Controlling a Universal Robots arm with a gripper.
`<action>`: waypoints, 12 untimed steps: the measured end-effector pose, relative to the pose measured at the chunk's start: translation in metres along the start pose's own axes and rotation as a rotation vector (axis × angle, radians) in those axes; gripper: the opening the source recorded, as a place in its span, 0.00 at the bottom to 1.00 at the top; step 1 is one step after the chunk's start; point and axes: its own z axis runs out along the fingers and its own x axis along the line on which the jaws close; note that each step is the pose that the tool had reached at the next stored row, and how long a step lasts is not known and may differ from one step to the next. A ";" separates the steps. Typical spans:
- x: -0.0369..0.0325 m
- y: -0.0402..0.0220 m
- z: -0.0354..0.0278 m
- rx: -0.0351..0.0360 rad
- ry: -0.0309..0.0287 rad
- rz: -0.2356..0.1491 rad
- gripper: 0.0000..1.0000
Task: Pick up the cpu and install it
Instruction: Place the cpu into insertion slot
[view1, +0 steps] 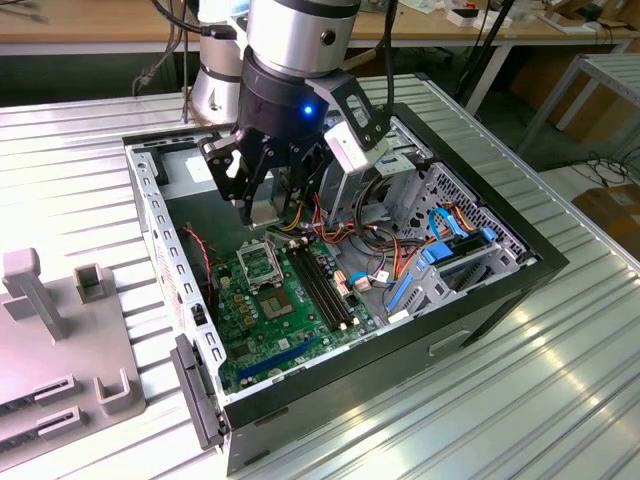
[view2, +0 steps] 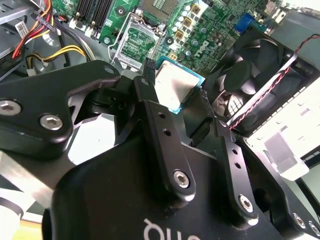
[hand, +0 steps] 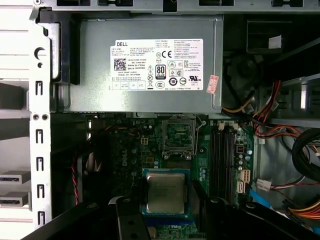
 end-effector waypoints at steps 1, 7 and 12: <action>0.0000 0.0000 0.0002 0.0001 0.0001 0.000 0.47; 0.0000 0.0000 0.0007 -0.0001 0.0000 0.000 0.47; 0.0000 0.0000 0.0010 -0.0001 0.0000 0.000 0.47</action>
